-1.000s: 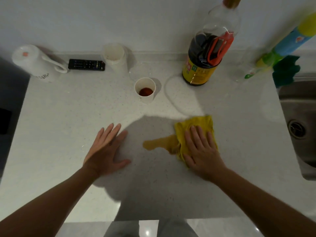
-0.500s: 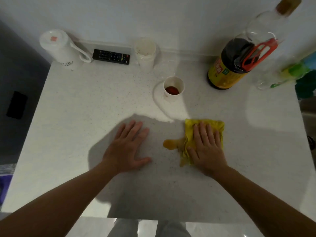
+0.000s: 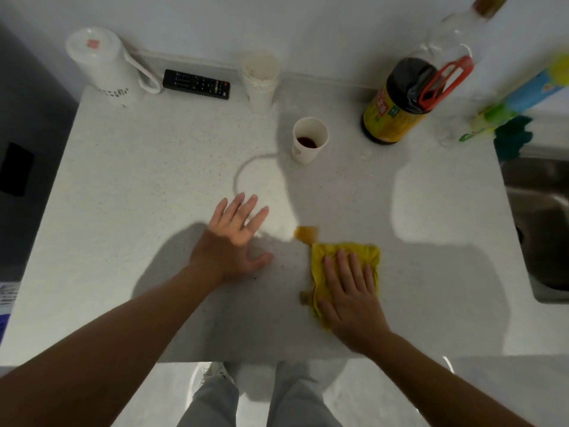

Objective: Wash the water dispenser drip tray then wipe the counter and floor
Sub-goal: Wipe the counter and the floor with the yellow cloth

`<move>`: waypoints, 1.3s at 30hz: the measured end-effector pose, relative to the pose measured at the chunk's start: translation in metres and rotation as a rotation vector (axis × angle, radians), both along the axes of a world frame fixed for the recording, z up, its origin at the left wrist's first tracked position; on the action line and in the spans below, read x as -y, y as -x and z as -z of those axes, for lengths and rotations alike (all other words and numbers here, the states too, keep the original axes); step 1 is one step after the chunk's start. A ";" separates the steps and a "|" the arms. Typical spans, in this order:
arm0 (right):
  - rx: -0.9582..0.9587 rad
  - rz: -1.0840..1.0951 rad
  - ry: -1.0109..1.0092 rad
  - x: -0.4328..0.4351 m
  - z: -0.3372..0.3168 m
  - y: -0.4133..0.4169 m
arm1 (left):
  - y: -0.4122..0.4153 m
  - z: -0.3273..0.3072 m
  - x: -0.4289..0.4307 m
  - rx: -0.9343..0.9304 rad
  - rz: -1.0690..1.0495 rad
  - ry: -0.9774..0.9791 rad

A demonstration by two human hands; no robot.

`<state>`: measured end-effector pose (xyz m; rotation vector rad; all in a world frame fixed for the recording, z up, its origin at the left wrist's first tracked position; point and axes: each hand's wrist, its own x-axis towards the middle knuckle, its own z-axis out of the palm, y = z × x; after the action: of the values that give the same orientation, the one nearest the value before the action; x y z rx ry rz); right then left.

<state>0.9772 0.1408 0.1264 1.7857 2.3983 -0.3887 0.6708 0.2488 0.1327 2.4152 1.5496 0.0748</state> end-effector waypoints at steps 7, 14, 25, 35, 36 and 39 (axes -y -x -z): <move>-0.154 0.466 0.056 0.031 -0.012 0.051 | 0.006 -0.009 0.005 0.163 -0.036 -0.034; 0.019 0.510 -0.019 -0.044 -0.005 0.045 | 0.060 0.000 0.033 -0.135 -0.129 0.019; 0.078 -0.269 -0.063 -0.101 -0.002 0.001 | 0.062 0.009 0.041 -0.068 -0.160 -0.110; 0.015 0.189 0.077 0.034 -0.008 0.069 | 0.064 0.009 0.037 -0.124 -0.157 0.037; 0.011 0.214 0.089 0.023 -0.010 0.072 | 0.064 0.009 0.037 -0.132 -0.156 0.046; 0.014 0.293 0.089 -0.031 -0.009 0.078 | 0.065 0.010 0.037 -0.132 -0.162 0.048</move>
<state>0.8993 0.1716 0.1356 2.0936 2.0753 -0.5018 0.6061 0.2122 0.1228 2.2952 1.7818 -0.0907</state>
